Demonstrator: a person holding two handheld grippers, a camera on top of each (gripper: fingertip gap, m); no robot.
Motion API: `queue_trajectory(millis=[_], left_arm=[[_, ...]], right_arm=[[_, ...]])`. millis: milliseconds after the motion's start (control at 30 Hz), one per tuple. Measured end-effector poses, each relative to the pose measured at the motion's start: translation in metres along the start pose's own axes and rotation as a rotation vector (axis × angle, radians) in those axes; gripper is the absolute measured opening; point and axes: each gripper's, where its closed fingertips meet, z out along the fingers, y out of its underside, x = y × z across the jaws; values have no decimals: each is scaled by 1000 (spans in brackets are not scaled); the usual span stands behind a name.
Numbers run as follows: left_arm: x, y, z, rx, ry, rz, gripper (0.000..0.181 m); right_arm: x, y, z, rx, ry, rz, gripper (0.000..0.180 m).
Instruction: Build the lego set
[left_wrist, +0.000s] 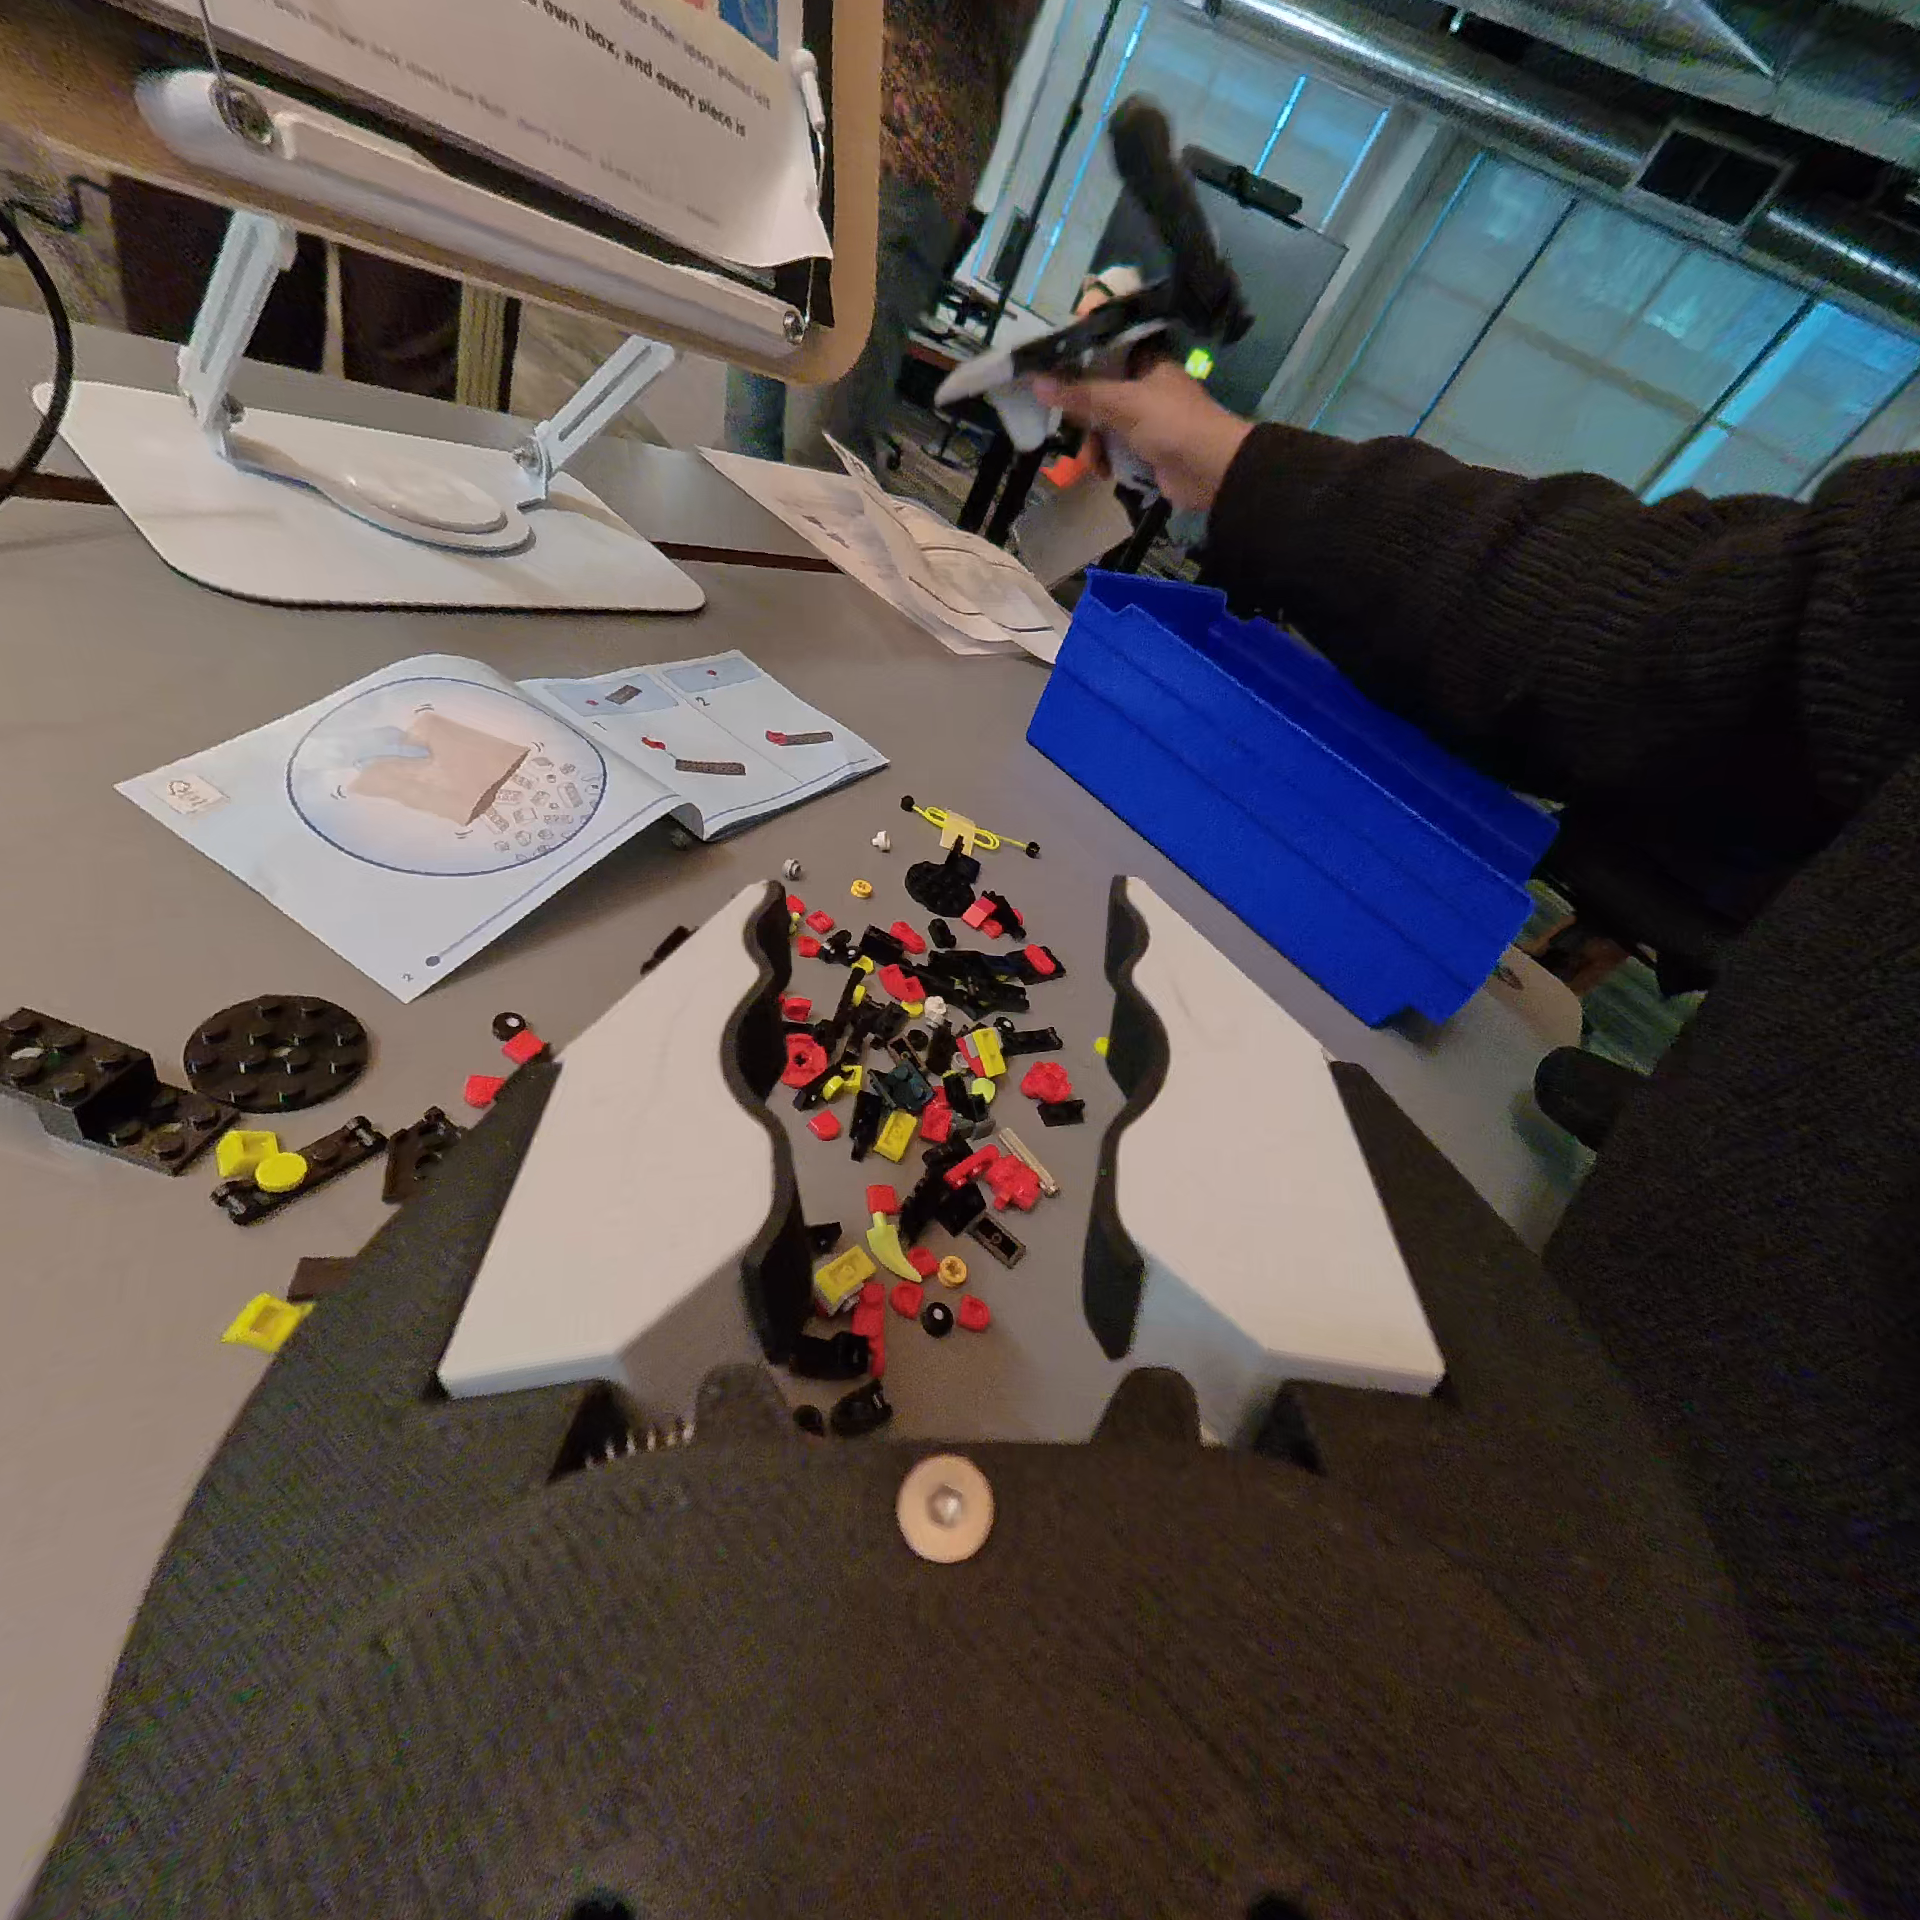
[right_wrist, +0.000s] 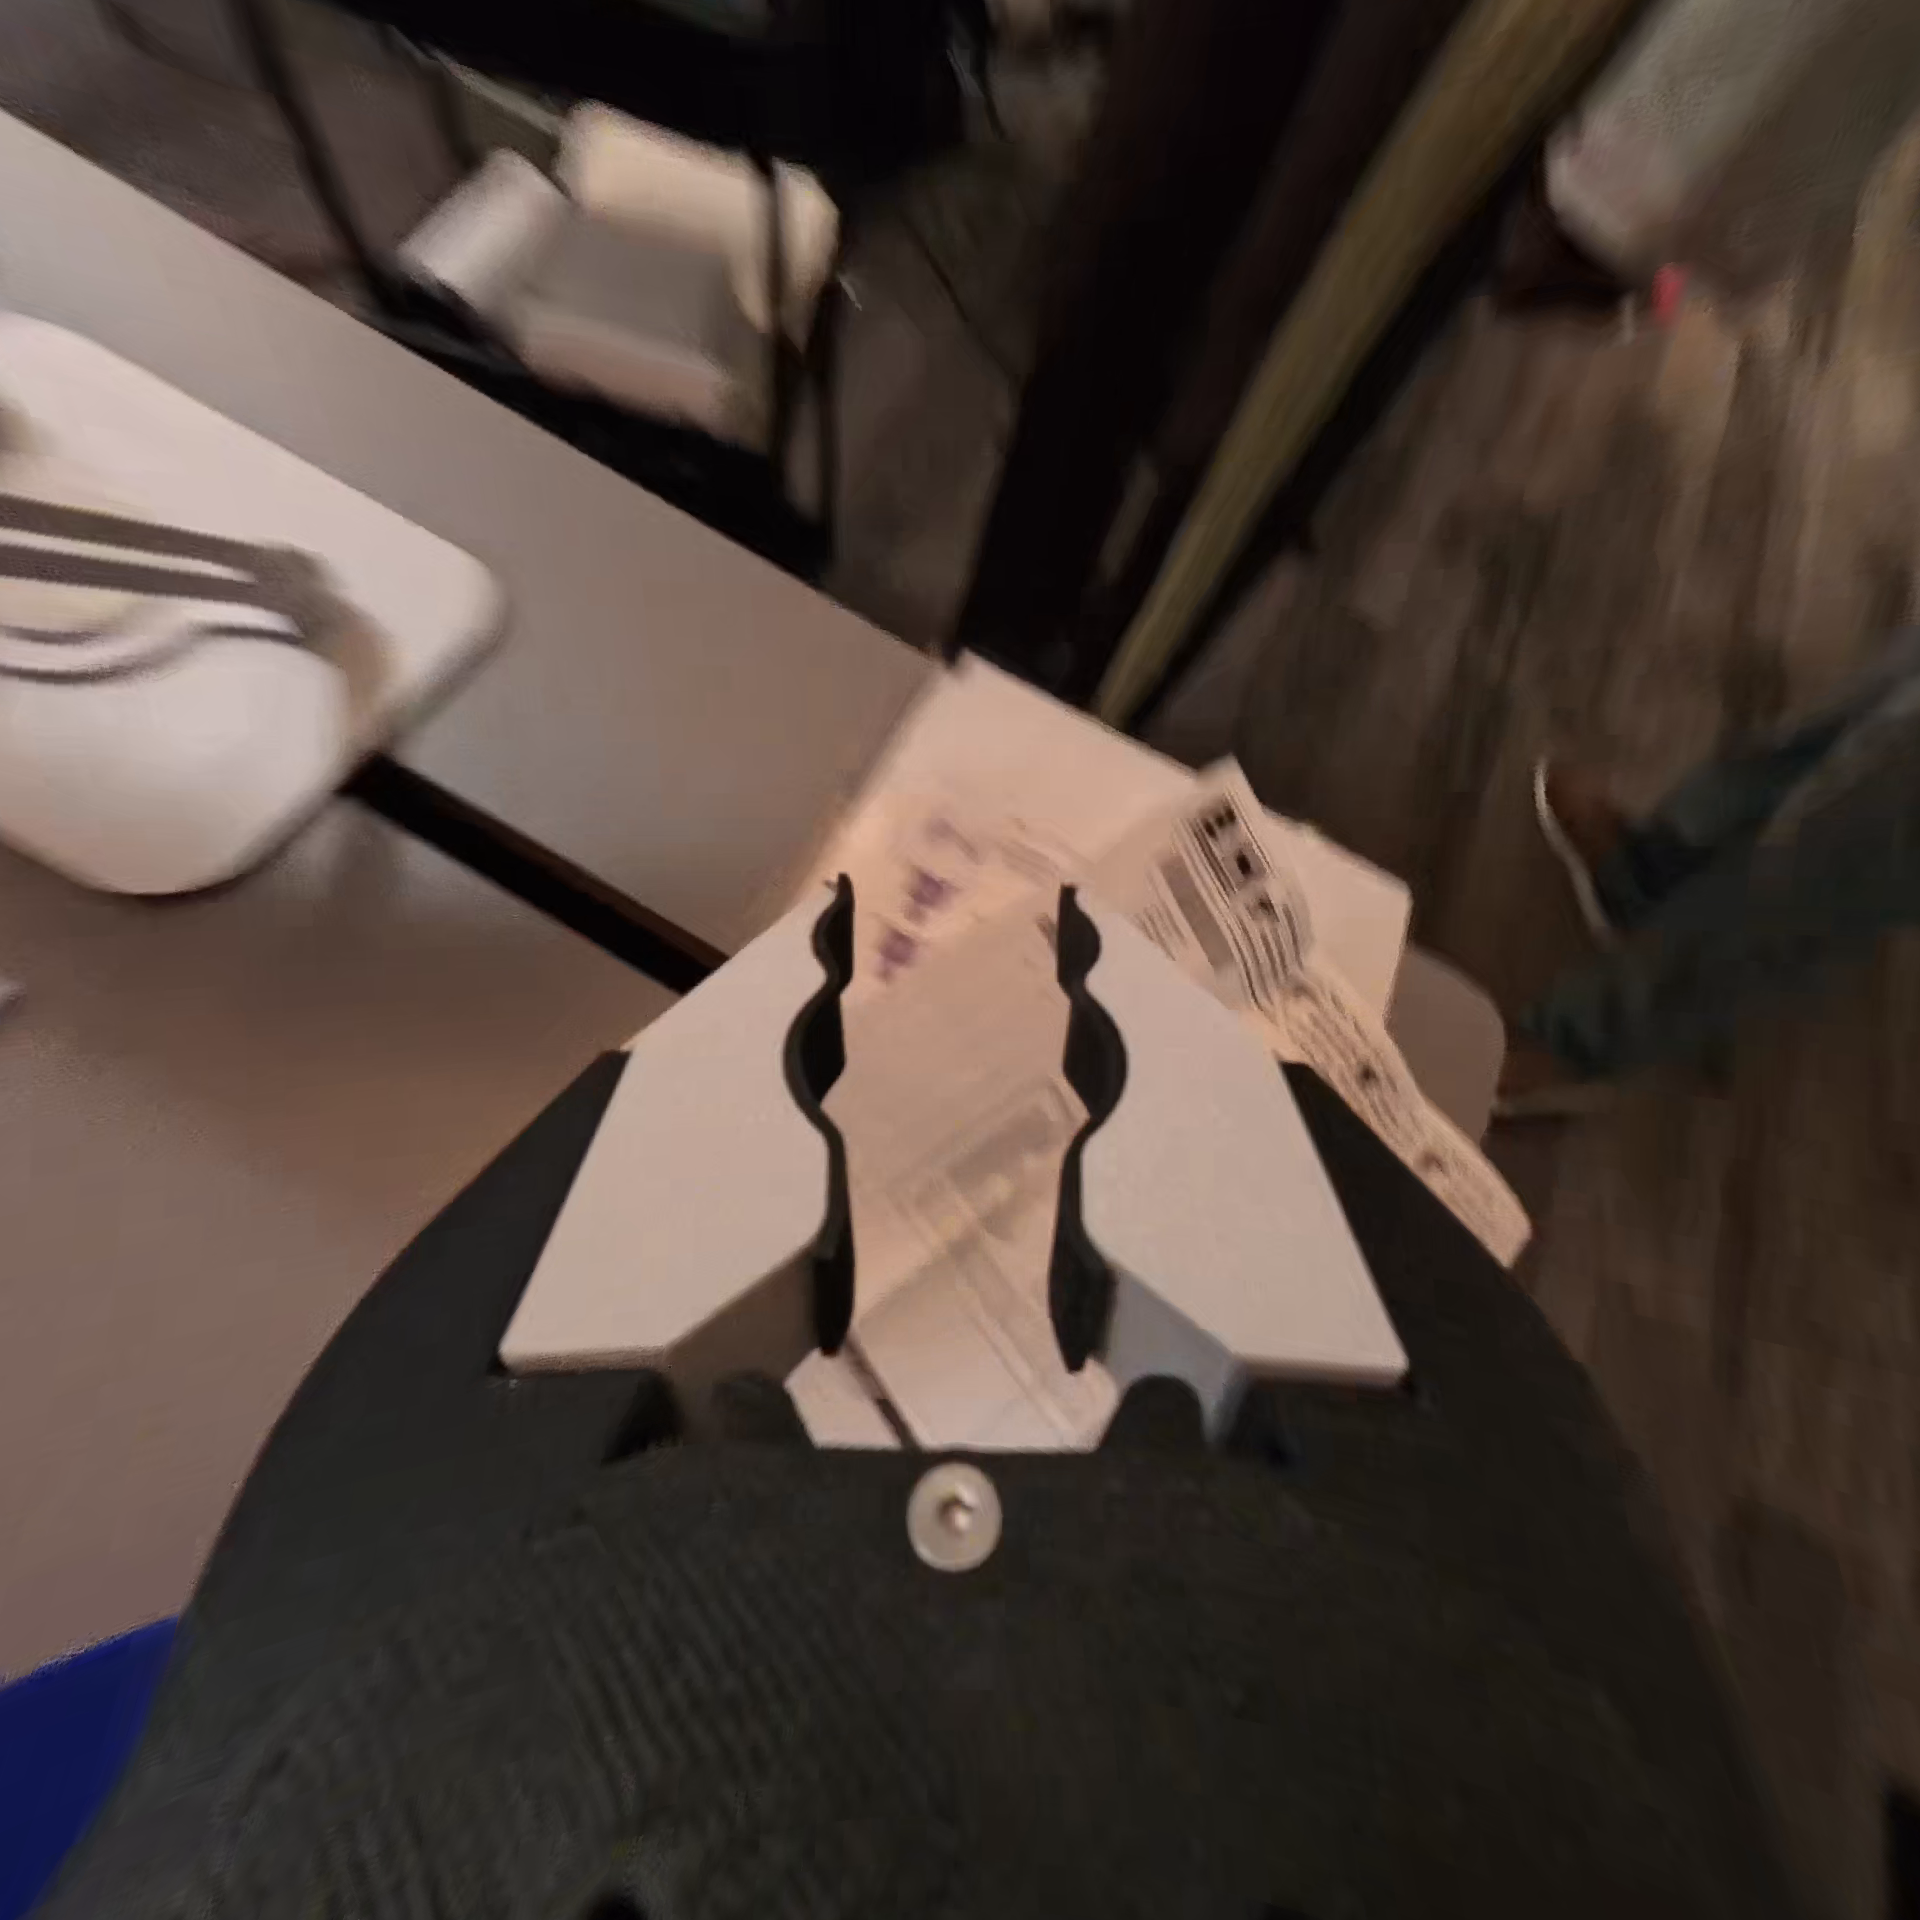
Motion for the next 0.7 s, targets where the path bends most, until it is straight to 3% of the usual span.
queue_trajectory(millis=[167, 267, 400, 500, 600, 700], left_arm=[[13, -1, -5, -9, 43, -37, 60], [16, -3, -8, -7, 44, 0, 43], [25, -2, -11, -17, 61, 23, 41], [30, 2, -11, -29, 59, 55, 39], [31, 16, -7, -107, 61, 72, 38], [25, 25, -7, -153, 13, 105, 38]], right_arm=[[-136, -53, -105, 199, -187, -168, 43], [-225, -54, -163, 226, -213, -283, 44], [-343, -35, -215, 287, -274, -316, 54], [-413, -16, -227, 378, -315, -209, 45], [-479, 18, -212, 374, -459, -31, 36], [-490, 60, -181, 280, -389, -54, 37]])
